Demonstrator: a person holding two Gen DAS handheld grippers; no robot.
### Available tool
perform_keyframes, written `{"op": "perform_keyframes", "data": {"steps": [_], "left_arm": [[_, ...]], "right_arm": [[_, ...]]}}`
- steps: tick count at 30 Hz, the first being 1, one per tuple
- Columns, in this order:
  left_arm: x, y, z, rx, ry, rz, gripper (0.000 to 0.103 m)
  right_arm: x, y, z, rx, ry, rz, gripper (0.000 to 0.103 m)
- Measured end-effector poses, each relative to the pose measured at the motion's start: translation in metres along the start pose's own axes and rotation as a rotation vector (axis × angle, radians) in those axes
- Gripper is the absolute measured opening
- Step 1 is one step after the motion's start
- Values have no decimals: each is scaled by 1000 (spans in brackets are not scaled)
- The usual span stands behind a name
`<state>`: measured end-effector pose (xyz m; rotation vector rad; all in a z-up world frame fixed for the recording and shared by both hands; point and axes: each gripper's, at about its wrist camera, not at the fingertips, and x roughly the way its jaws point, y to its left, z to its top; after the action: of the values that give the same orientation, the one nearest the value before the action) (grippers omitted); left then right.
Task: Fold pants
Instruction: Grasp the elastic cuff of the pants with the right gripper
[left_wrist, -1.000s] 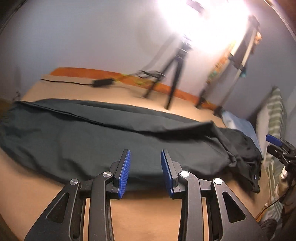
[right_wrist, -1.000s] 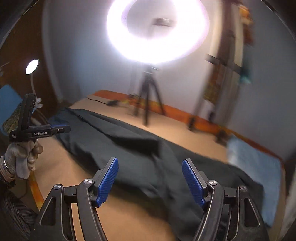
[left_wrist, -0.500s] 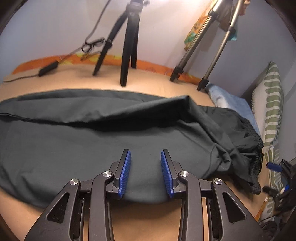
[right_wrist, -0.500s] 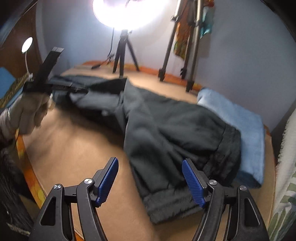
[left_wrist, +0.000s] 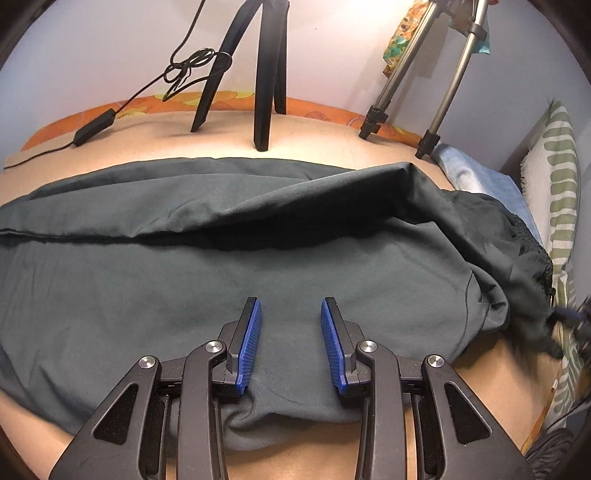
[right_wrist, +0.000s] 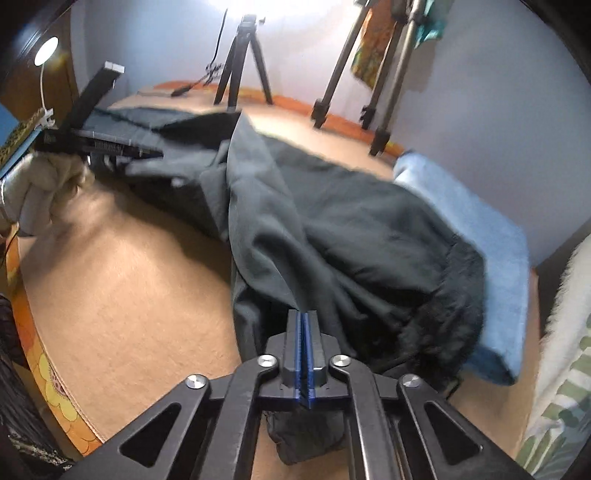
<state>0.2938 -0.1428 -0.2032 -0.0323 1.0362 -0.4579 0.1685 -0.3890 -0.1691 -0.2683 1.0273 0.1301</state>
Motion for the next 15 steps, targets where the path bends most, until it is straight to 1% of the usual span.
{"op": "perform_keyframes", "data": {"steps": [3, 6, 7, 9, 11, 12, 13, 14, 15], "left_arm": [[0, 1, -1, 3, -1, -8, 32], [-1, 2, -1, 2, 1, -11, 32], [-1, 3, -2, 0, 2, -12, 32], [-1, 3, -1, 0, 4, -11, 32], [-1, 3, -1, 0, 4, -11, 32], [-1, 3, -1, 0, 4, -11, 32], [-1, 2, -1, -1, 6, -11, 32], [-2, 3, -1, -1, 6, -11, 32], [-2, 3, -1, 1, 4, -11, 32]], "right_arm": [[-16, -9, 16, -28, -29, -59, 0], [-32, -25, 42, -69, -68, -141, 0], [-36, -34, 54, -78, -88, -180, 0], [-33, -50, 74, -85, -104, -234, 0], [-20, -69, 94, -104, -108, -313, 0], [-9, -79, 102, -106, -96, -350, 0], [7, -93, 110, -88, -62, -371, 0], [14, -100, 113, -63, -48, -346, 0], [17, -110, 112, -10, -47, -276, 0]]}}
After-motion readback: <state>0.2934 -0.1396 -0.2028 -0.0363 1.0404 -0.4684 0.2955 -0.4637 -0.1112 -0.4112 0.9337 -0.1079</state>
